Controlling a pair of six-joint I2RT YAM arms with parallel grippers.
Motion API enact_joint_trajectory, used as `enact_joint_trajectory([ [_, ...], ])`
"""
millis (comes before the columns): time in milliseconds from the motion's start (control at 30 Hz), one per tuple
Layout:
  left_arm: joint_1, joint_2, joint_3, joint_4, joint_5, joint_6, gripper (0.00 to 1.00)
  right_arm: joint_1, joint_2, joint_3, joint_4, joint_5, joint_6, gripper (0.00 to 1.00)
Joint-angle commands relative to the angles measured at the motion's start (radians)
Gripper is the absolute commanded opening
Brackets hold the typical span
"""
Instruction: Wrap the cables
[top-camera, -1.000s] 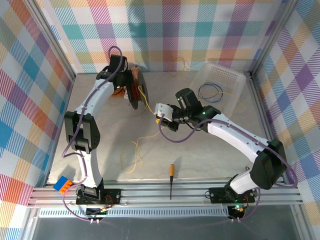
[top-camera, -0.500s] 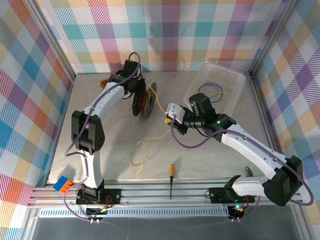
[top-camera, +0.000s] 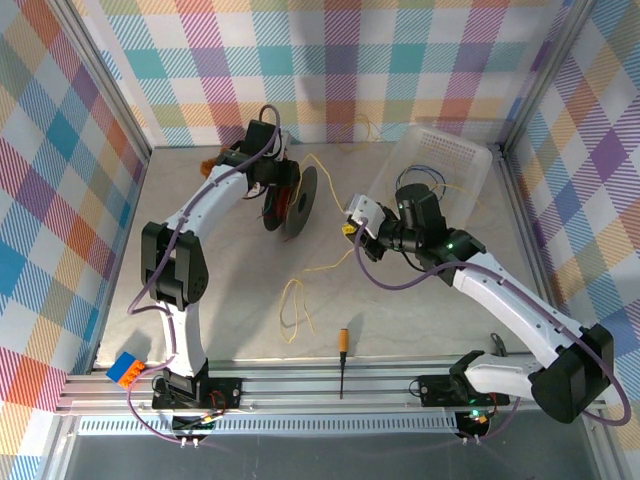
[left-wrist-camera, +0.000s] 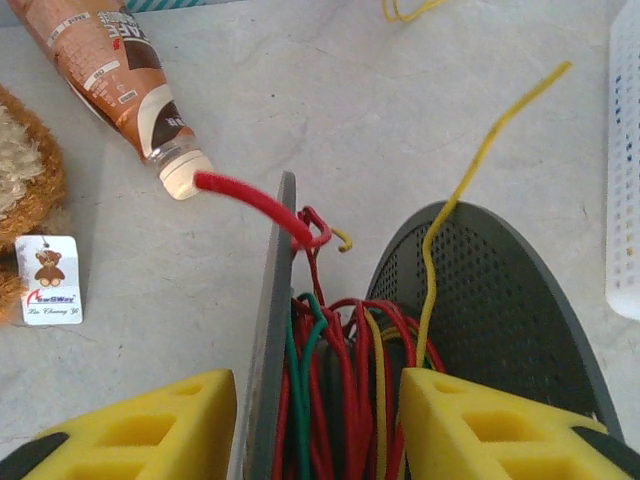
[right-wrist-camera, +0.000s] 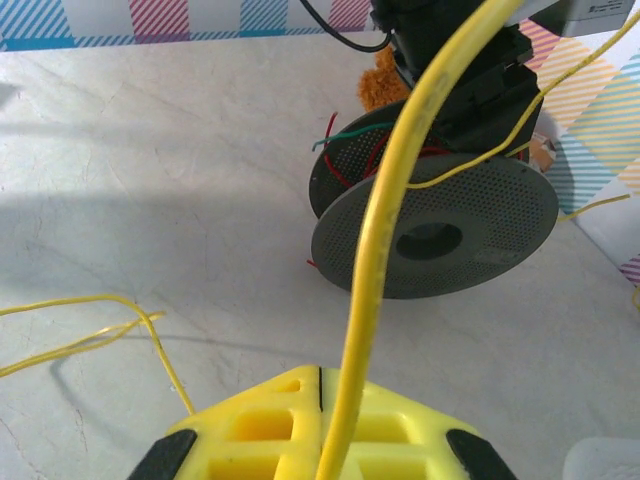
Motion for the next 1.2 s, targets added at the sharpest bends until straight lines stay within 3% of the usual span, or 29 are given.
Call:
enact_joint_trajectory([
  [0,0.022,-0.09,-0.025,0.038,0.06,-0.017,0.52,-0.008,-0.046,-0.001,0.047,-0.051,0.021,0.0],
  [267,0.104,-0.154,-0.118,0.143,0.259,-0.097,0.72,-0.026,-0.046,0.022,0.049,-0.039,0.017,0.0],
  [467,0.141,-0.178,-0.161,0.193,0.323,-0.121,1.0,-0.052,0.045,0.103,0.032,-0.025,-0.001,0.0],
  [733,0.158,-0.214,-0.184,0.197,0.325,-0.103,1.0,-0.075,0.177,0.194,0.018,-0.009,-0.007,0.0],
  [933,0.154,-0.202,-0.17,0.153,0.345,-0.017,1.0,-0.085,0.245,0.25,0.015,0.006,0.017,0.0],
  [1167,0.157,-0.24,-0.186,0.137,0.305,0.019,1.0,-0.091,0.249,0.243,0.001,0.029,0.019,0.0],
])
